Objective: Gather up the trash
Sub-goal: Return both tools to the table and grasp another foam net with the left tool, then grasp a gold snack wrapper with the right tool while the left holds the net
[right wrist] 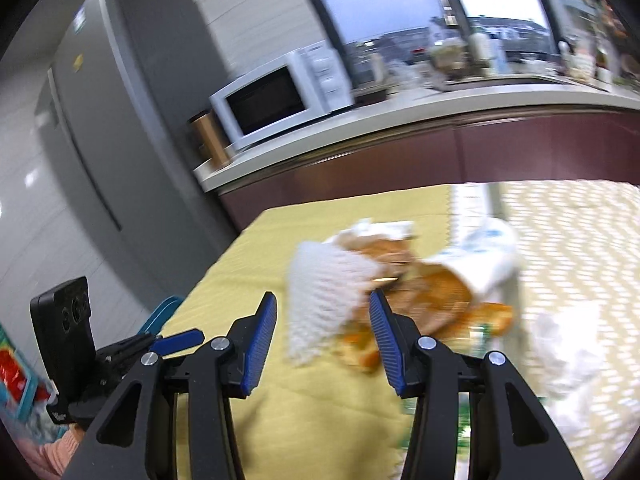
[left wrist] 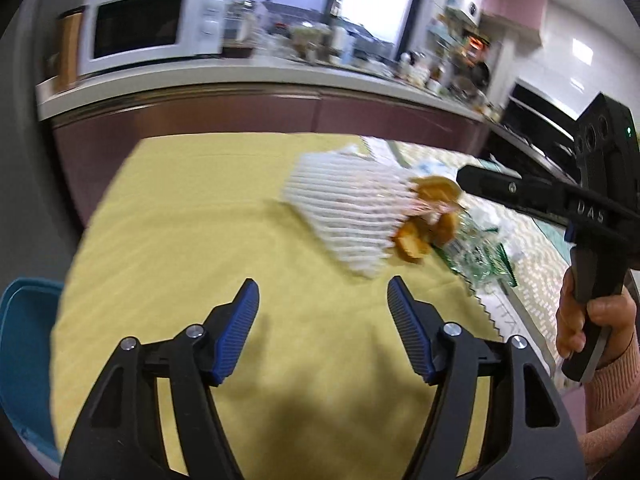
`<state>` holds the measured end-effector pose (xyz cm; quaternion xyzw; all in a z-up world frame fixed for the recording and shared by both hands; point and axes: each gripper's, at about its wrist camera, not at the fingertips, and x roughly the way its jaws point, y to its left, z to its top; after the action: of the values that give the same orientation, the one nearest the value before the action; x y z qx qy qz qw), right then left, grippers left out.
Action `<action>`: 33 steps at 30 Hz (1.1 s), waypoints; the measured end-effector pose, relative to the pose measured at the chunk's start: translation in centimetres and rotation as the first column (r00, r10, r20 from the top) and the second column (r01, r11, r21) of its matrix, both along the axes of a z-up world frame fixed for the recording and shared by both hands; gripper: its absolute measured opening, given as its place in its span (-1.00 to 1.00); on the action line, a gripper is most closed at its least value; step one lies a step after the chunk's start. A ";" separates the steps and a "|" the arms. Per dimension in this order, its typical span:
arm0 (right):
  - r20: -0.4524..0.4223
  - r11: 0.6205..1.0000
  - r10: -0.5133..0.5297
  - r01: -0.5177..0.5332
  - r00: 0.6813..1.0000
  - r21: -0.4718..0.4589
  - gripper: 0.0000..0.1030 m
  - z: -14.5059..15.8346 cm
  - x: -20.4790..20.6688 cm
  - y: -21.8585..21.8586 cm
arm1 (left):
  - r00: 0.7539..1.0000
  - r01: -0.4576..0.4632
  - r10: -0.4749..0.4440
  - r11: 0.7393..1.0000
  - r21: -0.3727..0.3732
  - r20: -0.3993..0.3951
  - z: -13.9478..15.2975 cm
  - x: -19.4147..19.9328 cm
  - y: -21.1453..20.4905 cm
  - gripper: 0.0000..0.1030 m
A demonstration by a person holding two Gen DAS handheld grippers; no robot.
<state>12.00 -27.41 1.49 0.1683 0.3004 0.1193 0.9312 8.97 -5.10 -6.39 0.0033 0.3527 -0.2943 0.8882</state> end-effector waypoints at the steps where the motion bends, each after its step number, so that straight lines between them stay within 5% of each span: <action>1: -0.001 1.000 -0.016 0.016 1.000 0.000 -0.11 -0.2 -0.1 -0.7 | 1.000 0.011 -0.011 1.000 0.008 -0.003 -0.1 0.2 -0.9 0.35; 12: -0.043 0.998 -0.050 0.052 0.998 0.034 -0.10 -2.5 -0.5 -2.7 | 0.998 0.006 0.002 0.990 0.140 -0.058 -1.7 4.0 -6.8 0.38; 17: -0.073 0.998 -0.038 0.042 0.997 0.052 -0.10 -3.5 -0.1 -2.4 | 0.993 -0.013 0.032 0.987 0.163 -0.113 -2.6 5.8 -7.6 0.02; 24: -0.106 0.994 -0.045 0.055 0.993 0.094 -0.10 -4.3 1.0 -2.5 | 0.987 -0.037 0.050 0.995 0.092 -0.151 -2.5 6.6 -6.1 -0.83; 33: -0.142 0.991 -0.064 0.079 0.988 0.104 -0.09 -4.5 0.6 -2.8 | 0.987 -0.080 0.085 0.996 0.038 -0.136 -1.8 5.4 -3.4 -0.88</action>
<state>12.59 -30.18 -3.04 0.2376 0.3511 0.0901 0.9012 14.35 -8.46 -8.19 -0.0169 0.4178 -0.2511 0.8730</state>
